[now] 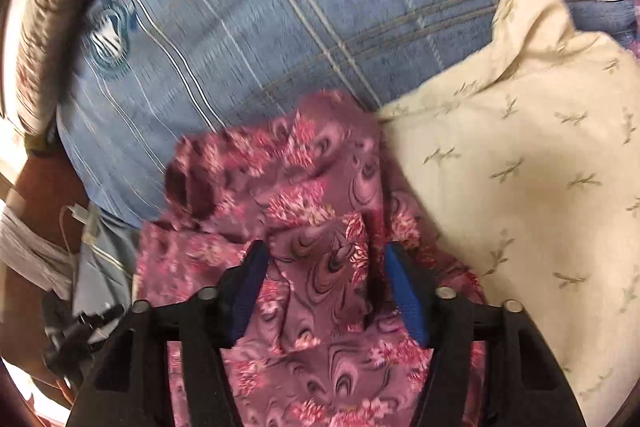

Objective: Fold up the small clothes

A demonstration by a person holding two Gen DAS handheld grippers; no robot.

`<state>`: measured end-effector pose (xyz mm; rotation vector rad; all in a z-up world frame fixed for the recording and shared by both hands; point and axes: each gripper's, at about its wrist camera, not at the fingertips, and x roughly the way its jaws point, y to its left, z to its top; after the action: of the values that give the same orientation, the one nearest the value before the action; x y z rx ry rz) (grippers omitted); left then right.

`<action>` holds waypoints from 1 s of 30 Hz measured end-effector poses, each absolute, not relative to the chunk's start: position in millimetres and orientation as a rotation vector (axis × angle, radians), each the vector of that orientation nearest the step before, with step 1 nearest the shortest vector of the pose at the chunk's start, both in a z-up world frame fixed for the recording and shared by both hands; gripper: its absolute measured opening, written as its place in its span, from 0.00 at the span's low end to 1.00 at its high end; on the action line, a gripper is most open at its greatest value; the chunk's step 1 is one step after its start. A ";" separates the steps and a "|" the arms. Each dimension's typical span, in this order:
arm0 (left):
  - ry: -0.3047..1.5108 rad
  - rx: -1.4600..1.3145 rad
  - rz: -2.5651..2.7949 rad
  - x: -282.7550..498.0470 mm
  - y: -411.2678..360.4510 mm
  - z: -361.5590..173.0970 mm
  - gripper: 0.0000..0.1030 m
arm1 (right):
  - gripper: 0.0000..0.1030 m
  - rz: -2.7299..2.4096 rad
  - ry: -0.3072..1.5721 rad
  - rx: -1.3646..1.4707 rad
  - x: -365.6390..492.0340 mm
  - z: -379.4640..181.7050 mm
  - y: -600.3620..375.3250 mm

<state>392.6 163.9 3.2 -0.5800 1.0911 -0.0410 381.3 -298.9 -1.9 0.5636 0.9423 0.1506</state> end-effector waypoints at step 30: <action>1.073 -0.401 -0.015 406.1 134.1 -13.5 0.17 | 0.06 0.223 0.803 0.499 386.2 12.6 -313.4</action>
<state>406.1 134.1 -13.5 -0.4009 1.0732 -0.0150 386.2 -313.4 12.6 0.4989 0.8032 0.2227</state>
